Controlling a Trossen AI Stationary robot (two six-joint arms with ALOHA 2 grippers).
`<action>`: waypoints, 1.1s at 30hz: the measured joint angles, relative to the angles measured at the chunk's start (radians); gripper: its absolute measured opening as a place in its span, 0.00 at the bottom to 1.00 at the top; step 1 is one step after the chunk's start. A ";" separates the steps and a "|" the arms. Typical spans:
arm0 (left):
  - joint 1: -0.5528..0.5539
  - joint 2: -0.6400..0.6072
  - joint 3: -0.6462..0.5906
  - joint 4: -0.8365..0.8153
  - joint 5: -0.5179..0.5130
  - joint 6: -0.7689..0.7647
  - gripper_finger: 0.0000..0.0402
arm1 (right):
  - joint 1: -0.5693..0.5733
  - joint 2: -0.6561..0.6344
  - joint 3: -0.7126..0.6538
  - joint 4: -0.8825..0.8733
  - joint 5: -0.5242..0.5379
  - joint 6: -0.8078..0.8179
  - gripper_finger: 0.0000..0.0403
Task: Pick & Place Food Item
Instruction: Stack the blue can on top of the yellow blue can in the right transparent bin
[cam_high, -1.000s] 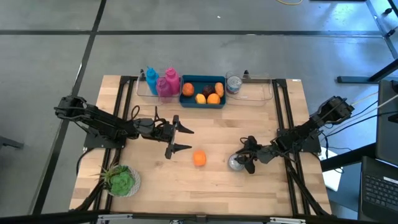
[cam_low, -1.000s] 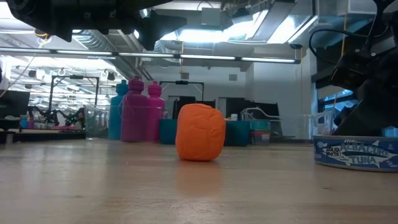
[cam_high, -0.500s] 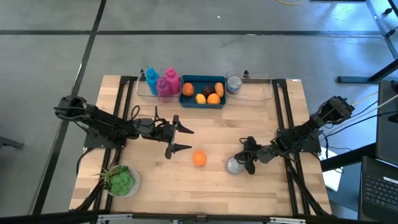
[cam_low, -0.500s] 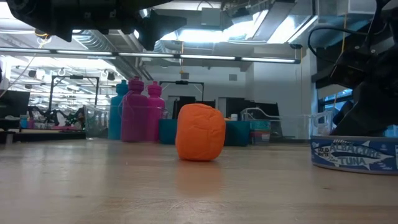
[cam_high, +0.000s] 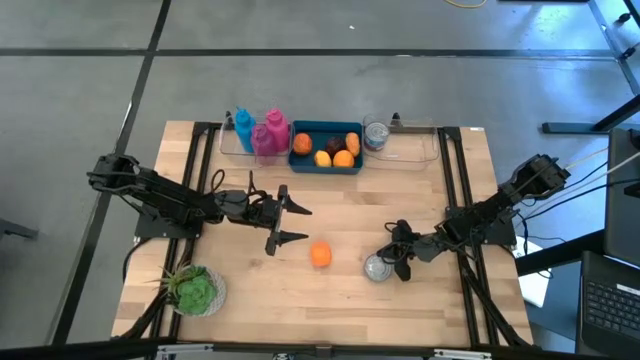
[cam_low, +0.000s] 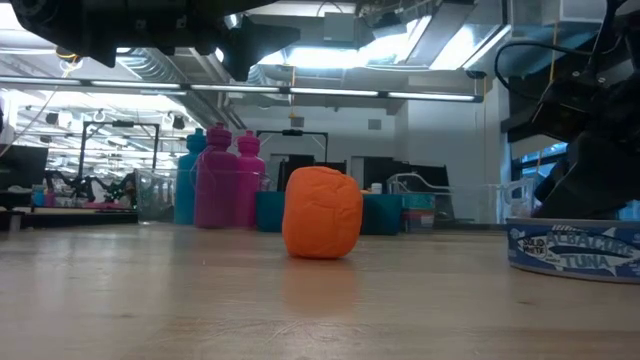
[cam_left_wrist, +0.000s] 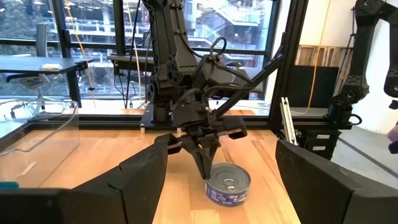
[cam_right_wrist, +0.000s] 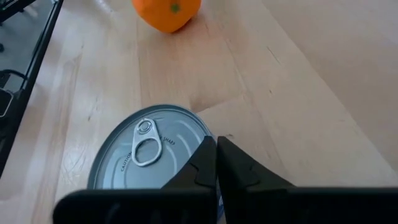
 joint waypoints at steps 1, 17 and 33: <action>0.000 0.000 0.000 0.000 0.000 0.000 0.73 | 0.000 0.000 0.000 0.003 -0.004 -0.005 0.00; 0.000 0.000 0.000 0.000 0.000 0.000 0.73 | -0.009 -0.025 -0.004 0.006 0.028 -0.045 0.00; 0.001 0.000 0.000 0.000 -0.002 0.000 0.73 | -0.073 -0.131 -0.004 0.013 -0.020 -0.148 0.00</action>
